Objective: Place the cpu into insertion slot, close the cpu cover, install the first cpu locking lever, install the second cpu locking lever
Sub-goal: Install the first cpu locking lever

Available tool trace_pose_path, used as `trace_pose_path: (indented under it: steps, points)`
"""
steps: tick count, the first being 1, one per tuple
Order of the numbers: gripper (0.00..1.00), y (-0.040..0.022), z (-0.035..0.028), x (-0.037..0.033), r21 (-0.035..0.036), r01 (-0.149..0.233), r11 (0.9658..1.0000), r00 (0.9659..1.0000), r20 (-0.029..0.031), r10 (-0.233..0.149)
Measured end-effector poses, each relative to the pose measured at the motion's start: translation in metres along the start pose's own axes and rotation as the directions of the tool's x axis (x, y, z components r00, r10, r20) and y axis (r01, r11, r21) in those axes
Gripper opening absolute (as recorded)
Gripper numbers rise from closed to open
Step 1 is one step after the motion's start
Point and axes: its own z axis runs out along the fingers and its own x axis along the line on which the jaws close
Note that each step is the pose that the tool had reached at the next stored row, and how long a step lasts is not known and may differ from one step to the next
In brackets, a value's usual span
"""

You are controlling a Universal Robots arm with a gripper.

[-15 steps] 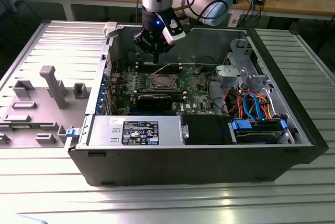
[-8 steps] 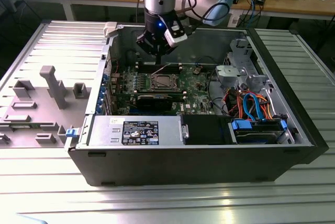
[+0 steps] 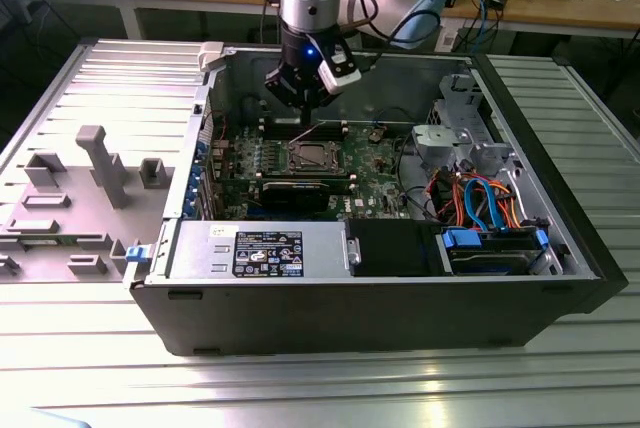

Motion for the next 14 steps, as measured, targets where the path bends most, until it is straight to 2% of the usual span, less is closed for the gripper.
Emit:
trace_pose_path:
  steps: [7, 14]
  points:
    - [0.11, 0.0002, 0.0060, -0.0035, 0.0005, -0.032, 0.9995, 0.9995, 0.0012, 0.032]
    - [0.11, 0.0033, 0.0093, -0.0061, -0.0001, -0.036, 0.9994, 0.9994, 0.0012, 0.036]
